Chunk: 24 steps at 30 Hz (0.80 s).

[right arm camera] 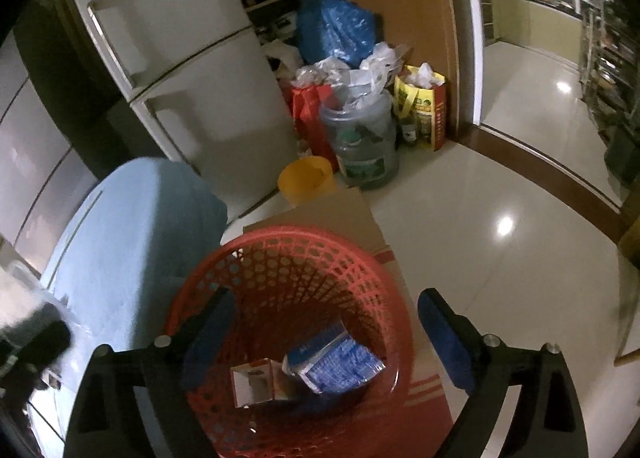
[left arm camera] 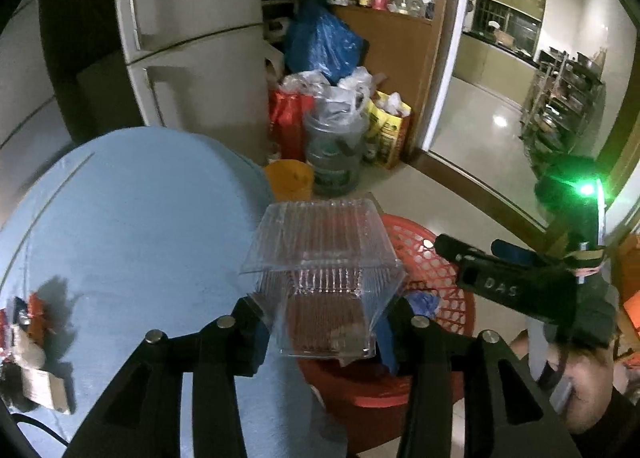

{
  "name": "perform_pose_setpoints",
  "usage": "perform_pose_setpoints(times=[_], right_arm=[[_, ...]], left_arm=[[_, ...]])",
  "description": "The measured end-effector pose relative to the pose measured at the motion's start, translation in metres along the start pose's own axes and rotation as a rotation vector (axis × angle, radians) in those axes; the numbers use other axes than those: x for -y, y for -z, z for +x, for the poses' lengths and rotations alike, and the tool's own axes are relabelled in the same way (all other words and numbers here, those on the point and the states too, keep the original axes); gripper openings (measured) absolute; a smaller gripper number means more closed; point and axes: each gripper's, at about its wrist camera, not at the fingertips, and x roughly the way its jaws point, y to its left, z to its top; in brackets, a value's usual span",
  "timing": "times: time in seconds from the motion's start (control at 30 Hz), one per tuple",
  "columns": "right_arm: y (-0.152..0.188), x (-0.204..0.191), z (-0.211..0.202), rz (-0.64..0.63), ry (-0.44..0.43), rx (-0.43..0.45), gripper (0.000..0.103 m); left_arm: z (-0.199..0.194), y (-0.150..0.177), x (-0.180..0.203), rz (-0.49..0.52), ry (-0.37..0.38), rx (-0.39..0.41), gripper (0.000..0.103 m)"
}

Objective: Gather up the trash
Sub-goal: 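Carry both items to the red basket and open both tools to drop them in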

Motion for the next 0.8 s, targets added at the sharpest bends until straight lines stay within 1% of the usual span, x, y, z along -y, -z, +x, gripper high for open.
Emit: perform_pose_setpoints(times=[0.17, 0.2, 0.23, 0.3, 0.37, 0.43, 0.53, 0.63, 0.8], right_arm=[[-0.002, 0.012, -0.016, 0.045, 0.002, 0.028, 0.095], [-0.003, 0.014, -0.018, 0.049, 0.003, 0.03, 0.095], [-0.003, 0.014, -0.021, 0.053, 0.004, 0.033, 0.095], [-0.004, 0.015, -0.024, 0.055, 0.005, 0.037, 0.095], [-0.004, 0.013, -0.027, 0.052, 0.005, 0.042, 0.095], [-0.004, 0.011, -0.03, 0.045, 0.004, 0.047, 0.095], [-0.004, 0.005, -0.031, 0.038, -0.002, 0.046, 0.095], [-0.003, -0.004, -0.029, 0.023, -0.016, 0.039, 0.095], [0.005, -0.029, -0.025, -0.024, -0.05, 0.015, 0.095]], left_arm=[[0.018, -0.002, 0.018, 0.038, 0.025, -0.026, 0.044], [0.025, -0.003, 0.023, 0.05, 0.04, -0.046, 0.045], [0.031, -0.004, 0.026, 0.054, 0.045, -0.062, 0.053], [0.039, -0.006, 0.03, 0.053, 0.033, -0.073, 0.058], [0.047, -0.007, 0.033, 0.057, 0.014, -0.099, 0.07], [0.048, -0.006, 0.031, 0.059, 0.004, -0.106, 0.071], [0.041, -0.003, 0.021, 0.044, -0.009, -0.104, 0.072], [0.03, 0.003, 0.002, -0.001, -0.024, -0.099, 0.072], [0.005, 0.023, -0.038, -0.089, -0.083, -0.084, 0.072]])
